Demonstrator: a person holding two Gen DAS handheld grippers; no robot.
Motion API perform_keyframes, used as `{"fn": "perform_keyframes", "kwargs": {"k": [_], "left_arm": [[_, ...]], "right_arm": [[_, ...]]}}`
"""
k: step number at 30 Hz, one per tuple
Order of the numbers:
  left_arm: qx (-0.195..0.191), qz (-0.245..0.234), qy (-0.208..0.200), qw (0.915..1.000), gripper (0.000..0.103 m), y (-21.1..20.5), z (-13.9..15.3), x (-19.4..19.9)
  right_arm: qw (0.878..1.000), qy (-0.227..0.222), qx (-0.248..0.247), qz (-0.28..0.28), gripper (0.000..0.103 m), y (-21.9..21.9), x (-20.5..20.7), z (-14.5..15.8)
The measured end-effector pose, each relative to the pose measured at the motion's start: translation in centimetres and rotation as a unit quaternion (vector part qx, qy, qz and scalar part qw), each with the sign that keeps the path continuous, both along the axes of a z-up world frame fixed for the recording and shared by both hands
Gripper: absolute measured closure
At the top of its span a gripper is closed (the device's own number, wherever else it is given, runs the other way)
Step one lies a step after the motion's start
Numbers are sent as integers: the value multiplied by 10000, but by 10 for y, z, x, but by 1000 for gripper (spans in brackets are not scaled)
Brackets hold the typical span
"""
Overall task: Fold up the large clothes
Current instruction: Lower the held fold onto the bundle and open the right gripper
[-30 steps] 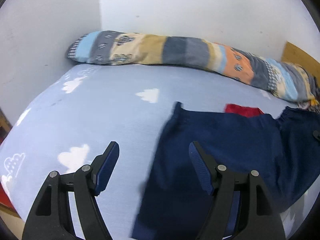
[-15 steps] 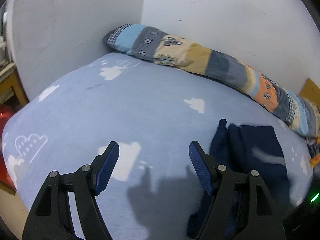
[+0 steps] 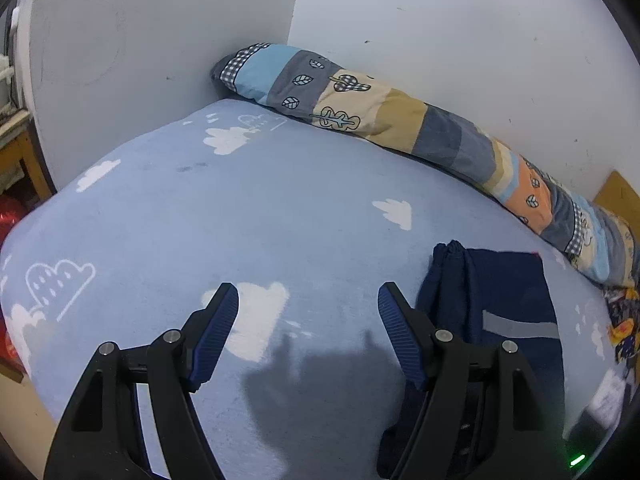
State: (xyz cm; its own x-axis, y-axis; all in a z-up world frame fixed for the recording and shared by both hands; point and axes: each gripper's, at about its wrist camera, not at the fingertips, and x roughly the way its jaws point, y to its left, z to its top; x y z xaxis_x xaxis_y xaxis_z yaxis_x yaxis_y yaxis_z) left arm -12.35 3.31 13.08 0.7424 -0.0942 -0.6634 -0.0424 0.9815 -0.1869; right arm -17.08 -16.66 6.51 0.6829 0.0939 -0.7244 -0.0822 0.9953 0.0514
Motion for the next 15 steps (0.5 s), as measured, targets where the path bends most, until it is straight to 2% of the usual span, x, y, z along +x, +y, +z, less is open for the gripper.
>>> {"fn": "perform_keyframes", "kwargs": {"k": [4, 9, 12, 15], "left_arm": [[26, 10, 61, 10000, 31, 2, -3, 2], [-6, 8, 70, 10000, 31, 0, -3, 5], [-29, -64, 46, 10000, 31, -3, -2, 3], [4, -202, -35, 9998, 31, -11, 0, 1]], "right_arm": [[9994, 224, -264, 7, 75, 9, 0, -26], [9984, 92, -259, 497, 29, 29, -23, -19], [9930, 109, -400, 1104, 24, 45, -49, -18], [9821, 354, 97, 1848, 25, 42, -69, -14]]}}
